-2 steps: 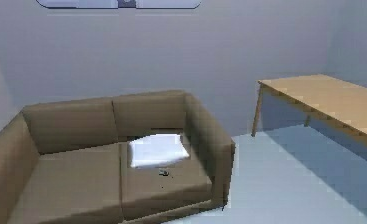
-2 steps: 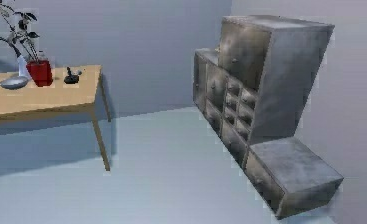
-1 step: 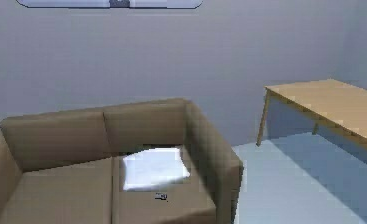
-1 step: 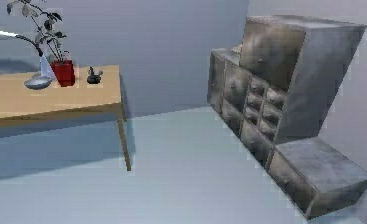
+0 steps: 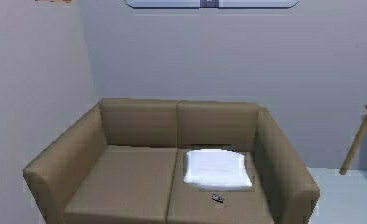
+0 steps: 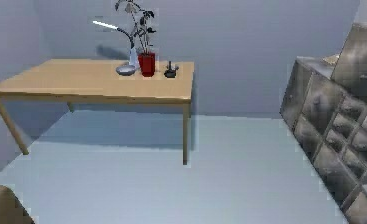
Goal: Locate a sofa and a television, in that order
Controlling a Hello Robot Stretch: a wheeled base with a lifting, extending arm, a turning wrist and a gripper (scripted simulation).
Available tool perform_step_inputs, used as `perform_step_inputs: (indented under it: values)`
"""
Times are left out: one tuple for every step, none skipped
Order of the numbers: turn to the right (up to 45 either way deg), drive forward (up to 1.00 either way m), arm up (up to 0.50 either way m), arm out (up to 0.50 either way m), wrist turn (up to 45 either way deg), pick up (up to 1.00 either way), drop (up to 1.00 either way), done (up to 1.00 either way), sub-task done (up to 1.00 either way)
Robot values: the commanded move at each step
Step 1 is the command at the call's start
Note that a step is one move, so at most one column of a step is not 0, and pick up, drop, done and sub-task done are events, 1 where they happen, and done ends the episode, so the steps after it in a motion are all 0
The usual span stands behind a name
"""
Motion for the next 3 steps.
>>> perform_step_inputs:
  values:
    - [0.0, 0.0, 0.0, 0.0, 0.0, 0.0, 0.0, 0.0, 1.0]
    - [-45.0, 0.0, 0.0, 0.0, 0.0, 0.0, 0.0, 0.0, 0.0]
    - [-45.0, 0.0, 0.0, 0.0, 0.0, 0.0, 0.0, 0.0, 0.0]
